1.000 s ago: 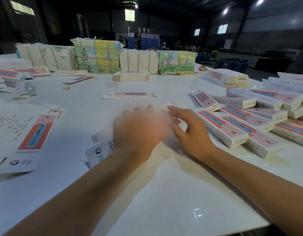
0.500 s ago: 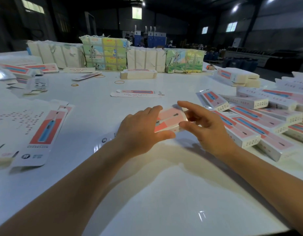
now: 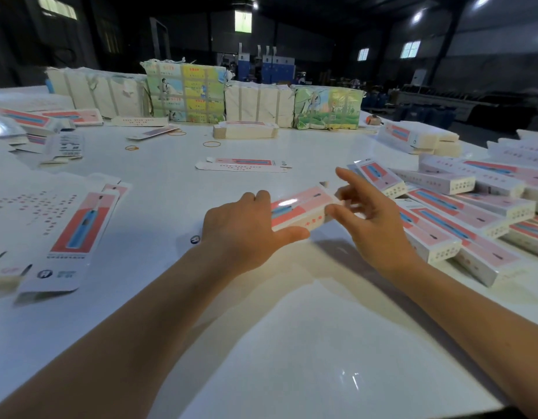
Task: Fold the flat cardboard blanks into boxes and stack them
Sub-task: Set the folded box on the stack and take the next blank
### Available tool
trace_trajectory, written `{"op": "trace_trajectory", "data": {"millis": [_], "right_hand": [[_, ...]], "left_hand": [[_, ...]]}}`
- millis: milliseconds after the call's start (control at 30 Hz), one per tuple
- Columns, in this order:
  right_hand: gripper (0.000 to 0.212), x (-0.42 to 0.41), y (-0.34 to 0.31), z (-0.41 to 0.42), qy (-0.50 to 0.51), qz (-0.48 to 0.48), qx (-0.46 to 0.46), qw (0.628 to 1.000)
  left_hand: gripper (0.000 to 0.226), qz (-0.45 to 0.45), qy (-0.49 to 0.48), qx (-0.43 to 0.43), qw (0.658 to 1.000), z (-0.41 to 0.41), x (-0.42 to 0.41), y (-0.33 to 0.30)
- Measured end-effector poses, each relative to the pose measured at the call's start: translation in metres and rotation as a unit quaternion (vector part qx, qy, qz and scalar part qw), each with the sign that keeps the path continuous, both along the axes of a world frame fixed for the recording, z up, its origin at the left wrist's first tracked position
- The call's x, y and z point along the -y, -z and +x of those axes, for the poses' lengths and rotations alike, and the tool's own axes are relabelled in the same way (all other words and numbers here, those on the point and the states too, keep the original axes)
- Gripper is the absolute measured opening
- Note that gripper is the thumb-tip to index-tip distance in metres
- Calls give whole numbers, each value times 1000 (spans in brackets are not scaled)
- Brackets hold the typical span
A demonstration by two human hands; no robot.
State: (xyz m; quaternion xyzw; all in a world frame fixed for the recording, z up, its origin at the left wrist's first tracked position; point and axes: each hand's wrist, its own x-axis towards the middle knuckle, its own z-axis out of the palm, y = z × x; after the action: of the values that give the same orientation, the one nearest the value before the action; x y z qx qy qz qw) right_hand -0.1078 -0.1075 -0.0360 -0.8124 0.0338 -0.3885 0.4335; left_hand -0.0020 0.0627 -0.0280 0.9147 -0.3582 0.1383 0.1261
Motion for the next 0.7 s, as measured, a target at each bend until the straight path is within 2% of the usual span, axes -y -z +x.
{"op": "trace_trajectory", "data": {"millis": [67,133,200,433,567,700], "right_hand": [[43,3,-1,1,72,1,5,997],[30,5,-4,1,128,6,5,992],[11,4,-4,1,125,26,-16,992],[32,-9,-6,2,102,8,-49,993],[30,-13,-8,0,104,46,-64,992],[20,-14,-11,-4,97,37,-77,992]], "left_hand": [[69,-11,-27,31,999,-2,0,-2],[74,-17,-48,54,997,-3,-2,-4],[75,-14,-55,68,996,-5,-2,-3],[77,36,-57,126,990,-15,7,0],[71,56,-66,148,985,-15,12,3],[68,60,-61,174,981,-16,11,5]]}}
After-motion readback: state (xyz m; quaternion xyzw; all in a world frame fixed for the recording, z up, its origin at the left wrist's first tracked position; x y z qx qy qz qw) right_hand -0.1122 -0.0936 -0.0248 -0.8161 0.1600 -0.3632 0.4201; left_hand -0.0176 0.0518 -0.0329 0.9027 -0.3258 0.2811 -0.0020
